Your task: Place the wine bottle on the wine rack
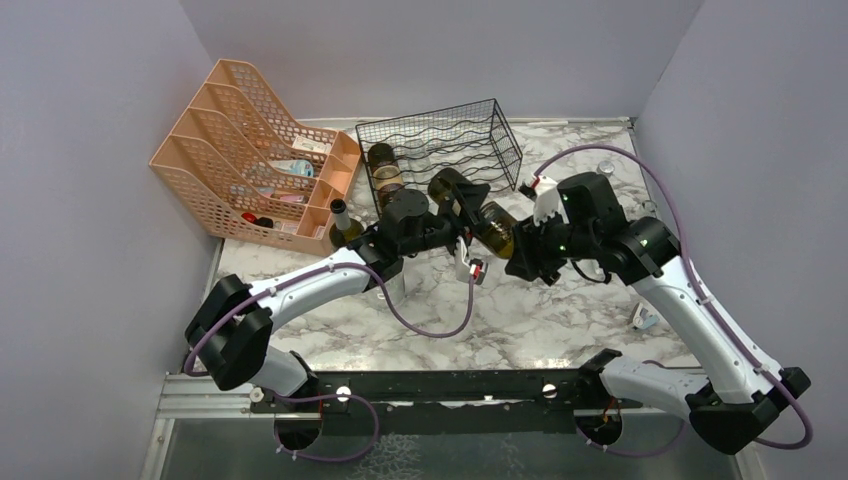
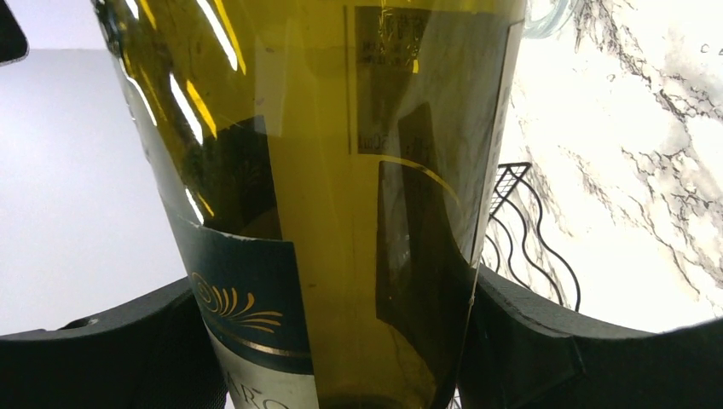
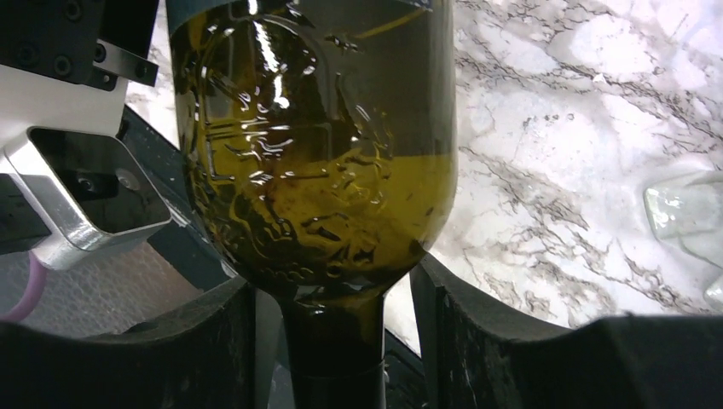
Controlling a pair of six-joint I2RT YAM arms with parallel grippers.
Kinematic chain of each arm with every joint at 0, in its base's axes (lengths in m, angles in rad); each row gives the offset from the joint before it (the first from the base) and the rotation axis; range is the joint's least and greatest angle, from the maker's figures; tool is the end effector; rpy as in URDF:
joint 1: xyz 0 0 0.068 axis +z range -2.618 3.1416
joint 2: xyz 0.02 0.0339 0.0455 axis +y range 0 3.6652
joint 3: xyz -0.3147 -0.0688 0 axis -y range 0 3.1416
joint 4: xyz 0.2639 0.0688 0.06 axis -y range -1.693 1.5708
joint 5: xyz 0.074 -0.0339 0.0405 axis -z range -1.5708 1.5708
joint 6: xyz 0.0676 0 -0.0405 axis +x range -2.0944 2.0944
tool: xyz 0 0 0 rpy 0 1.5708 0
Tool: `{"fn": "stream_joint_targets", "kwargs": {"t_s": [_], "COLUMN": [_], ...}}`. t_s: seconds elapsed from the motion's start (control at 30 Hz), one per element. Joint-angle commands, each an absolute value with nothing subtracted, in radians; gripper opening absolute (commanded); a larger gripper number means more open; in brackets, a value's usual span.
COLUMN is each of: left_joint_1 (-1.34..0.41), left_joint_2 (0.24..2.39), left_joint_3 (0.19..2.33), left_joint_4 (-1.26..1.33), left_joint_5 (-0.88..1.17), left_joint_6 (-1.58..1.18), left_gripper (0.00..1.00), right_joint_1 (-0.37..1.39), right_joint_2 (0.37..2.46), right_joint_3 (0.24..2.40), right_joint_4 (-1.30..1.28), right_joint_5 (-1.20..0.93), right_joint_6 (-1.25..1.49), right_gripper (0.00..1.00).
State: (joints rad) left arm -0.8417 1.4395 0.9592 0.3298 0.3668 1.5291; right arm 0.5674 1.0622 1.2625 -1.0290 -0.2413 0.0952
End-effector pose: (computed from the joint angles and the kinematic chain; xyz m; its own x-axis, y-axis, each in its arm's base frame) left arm 0.2325 -0.2967 0.3362 0.9274 0.3618 -0.0949 0.1387 -0.0968 0.9856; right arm 0.1666 0.1253 0.3968 -0.6813 -0.3247 -0.6560 -0.5960 0.7664 0.2396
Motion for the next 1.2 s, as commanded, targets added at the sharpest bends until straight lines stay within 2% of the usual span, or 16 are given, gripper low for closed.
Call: {"fn": "stream_joint_targets", "kwargs": {"t_s": [0.0, 0.17, 0.27, 0.33, 0.5, 0.67, 0.7, 0.73, 0.77, 0.87, 0.9, 1.17], "left_joint_1": [-0.845, -0.845, -0.844, -0.846, -0.845, -0.845, -0.844, -0.845, -0.845, -0.845, -0.848, -0.884], "left_joint_2": [1.384, 1.389, 1.389, 1.391, 1.39, 1.385, 1.384, 1.383, 1.382, 1.383, 1.385, 1.397], "left_joint_3": [1.026, 1.032, 1.038, 1.041, 1.047, 1.044, 1.042, 1.039, 1.034, 1.019, 1.013, 0.977], "left_joint_4": [0.426, 0.426, 0.426, 0.426, 0.426, 0.426, 0.426, 0.427, 0.426, 0.426, 0.426, 0.426], "left_joint_5": [0.413, 0.391, 0.381, 0.375, 0.378, 0.39, 0.389, 0.388, 0.389, 0.375, 0.364, 0.234], "left_joint_6": [1.545, 1.551, 1.545, 1.541, 1.519, 1.503, 1.502, 1.502, 1.502, 1.511, 1.525, 1.624], "left_gripper": [0.0, 0.0, 0.0, 0.0, 0.0, 0.0, 0.04, 0.21, 0.46, 0.95, 0.99, 0.99], "right_joint_1": [0.564, 0.564, 0.565, 0.564, 0.565, 0.564, 0.564, 0.564, 0.564, 0.565, 0.565, 0.565], "right_joint_2": [1.062, 1.067, 1.076, 1.082, 1.08, 1.059, 1.052, 1.044, 1.038, 1.016, 1.009, 0.988], "right_joint_3": [1.235, 1.197, 1.183, 1.179, 1.179, 1.188, 1.19, 1.19, 1.193, 1.2, 1.203, 1.225], "right_joint_4": [-0.955, -0.914, -0.904, -0.901, -0.888, -0.863, -0.856, -0.846, -0.835, -0.799, -0.79, -0.756], "right_joint_5": [-0.3, -0.322, -0.322, -0.318, -0.298, -0.25, -0.24, -0.226, -0.211, -0.17, -0.154, 0.028], "right_joint_6": [0.09, 0.1, 0.106, 0.11, 0.121, 0.132, 0.134, 0.138, 0.142, 0.154, 0.158, 0.209], "right_gripper": [0.56, 0.54, 0.5, 0.42, 0.02, 0.01, 0.01, 0.01, 0.01, 0.01, 0.01, 0.01]}}
